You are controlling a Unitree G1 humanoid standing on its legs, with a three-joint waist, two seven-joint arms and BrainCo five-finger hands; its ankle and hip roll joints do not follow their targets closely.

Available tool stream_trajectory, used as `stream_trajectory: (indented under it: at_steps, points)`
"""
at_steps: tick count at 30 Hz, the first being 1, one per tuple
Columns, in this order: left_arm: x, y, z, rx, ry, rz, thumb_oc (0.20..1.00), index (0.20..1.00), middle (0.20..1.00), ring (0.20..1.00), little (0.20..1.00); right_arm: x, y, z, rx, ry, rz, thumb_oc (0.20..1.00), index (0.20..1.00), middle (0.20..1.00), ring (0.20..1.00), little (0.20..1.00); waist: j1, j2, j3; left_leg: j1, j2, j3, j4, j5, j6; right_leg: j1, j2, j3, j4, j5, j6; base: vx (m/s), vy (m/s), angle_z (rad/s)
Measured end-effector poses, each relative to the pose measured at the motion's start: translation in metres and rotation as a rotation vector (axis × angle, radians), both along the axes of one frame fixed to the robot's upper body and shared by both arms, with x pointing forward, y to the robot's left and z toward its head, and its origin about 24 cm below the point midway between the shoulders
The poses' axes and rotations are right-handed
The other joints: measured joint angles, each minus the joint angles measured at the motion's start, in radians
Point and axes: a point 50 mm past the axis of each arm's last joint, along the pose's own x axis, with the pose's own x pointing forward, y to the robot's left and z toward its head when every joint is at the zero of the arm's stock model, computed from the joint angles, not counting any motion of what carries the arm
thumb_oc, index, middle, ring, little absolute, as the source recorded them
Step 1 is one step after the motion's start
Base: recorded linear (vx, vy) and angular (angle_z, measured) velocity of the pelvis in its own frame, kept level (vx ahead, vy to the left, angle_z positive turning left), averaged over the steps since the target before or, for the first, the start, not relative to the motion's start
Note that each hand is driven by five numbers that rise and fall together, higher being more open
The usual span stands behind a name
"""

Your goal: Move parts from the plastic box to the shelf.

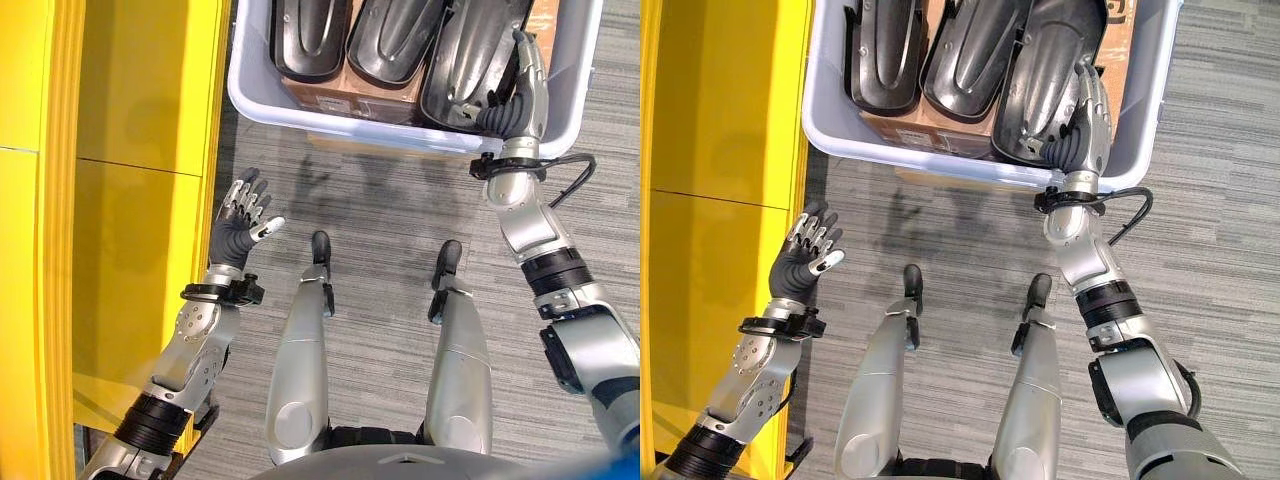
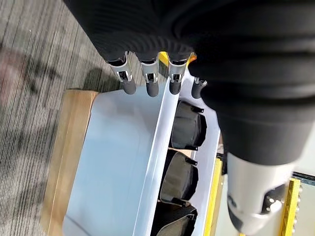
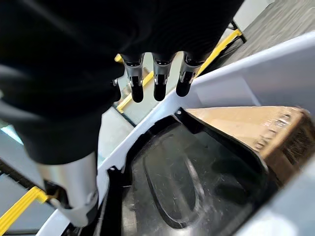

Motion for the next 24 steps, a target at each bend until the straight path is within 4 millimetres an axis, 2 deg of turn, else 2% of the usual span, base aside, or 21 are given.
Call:
stream_trajectory:
  at_steps: [6, 24]
  points:
    - [-0.001, 0.0, -0.001, 0.001, 0.006, 0.002, 1.0, 1.0, 1.0, 1.0, 1.0, 0.004, -0.007, -0.006, 0.041, 0.028, -0.037, 1.0, 1.0, 1.0, 1.0, 1.0, 0.008, 0.0, 0.0, 0.0, 0.0, -0.002, 0.001, 0.001, -0.001, 0.001, 0.0, 0.0, 0.002, 0.001, -0.001, 0.0, 0.0, 0.0]
    - [-0.001, 0.001, -0.002, -0.001, 0.011, 0.018, 1.0, 1.0, 1.0, 1.0, 1.0, 0.003, -0.016, -0.008, 0.066, 0.007, -0.13, 1.0, 1.0, 1.0, 1.0, 1.0, 0.007, 0.0, 0.0, 0.0, 0.0, -0.001, 0.004, 0.001, -0.001, 0.0, 0.0, 0.0, 0.003, 0.001, -0.001, 0.0, 0.0, 0.0]
